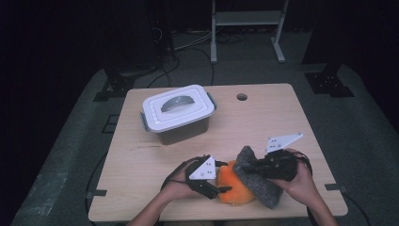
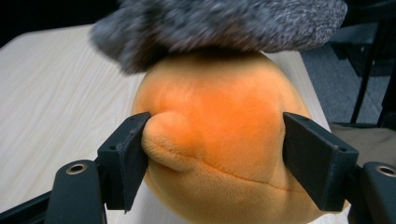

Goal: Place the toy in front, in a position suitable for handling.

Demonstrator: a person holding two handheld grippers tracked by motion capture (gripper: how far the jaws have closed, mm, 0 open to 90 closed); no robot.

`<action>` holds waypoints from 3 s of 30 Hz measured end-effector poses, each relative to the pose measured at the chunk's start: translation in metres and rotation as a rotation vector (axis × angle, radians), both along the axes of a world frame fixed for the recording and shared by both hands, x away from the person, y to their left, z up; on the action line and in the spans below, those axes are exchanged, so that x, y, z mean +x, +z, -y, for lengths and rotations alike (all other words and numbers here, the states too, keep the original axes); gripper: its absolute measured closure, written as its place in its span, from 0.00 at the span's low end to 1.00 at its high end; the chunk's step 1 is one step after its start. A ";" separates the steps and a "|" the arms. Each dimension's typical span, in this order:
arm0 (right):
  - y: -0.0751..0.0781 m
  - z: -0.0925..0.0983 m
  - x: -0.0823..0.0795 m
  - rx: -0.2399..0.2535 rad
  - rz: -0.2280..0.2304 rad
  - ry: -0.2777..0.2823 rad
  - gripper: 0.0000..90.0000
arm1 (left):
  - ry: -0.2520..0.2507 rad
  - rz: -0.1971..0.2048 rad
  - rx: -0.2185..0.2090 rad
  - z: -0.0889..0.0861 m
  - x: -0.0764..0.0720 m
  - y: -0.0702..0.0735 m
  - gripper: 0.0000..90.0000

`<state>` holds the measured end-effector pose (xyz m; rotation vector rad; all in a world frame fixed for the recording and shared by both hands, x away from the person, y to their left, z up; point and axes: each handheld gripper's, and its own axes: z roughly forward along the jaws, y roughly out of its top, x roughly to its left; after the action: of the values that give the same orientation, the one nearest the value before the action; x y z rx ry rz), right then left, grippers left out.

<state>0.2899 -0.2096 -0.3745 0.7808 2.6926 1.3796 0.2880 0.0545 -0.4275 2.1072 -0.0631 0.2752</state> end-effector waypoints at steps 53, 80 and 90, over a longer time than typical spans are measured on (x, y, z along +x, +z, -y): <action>-0.018 0.014 0.003 -0.015 -0.022 -0.034 0.87 | 0.086 -0.055 -0.081 -0.017 0.017 0.000 0.24; -0.007 0.010 -0.008 -0.113 0.071 -0.060 0.87 | 0.156 -0.090 -0.072 0.001 0.012 -0.005 0.43; -0.008 -0.024 -0.024 -0.182 0.118 0.034 0.86 | 0.211 -0.132 -0.068 0.001 0.016 -0.011 0.42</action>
<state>0.2659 -0.1855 -0.3830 0.6211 2.7020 1.1270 0.3045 0.0539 -0.4384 2.0605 0.2449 0.2596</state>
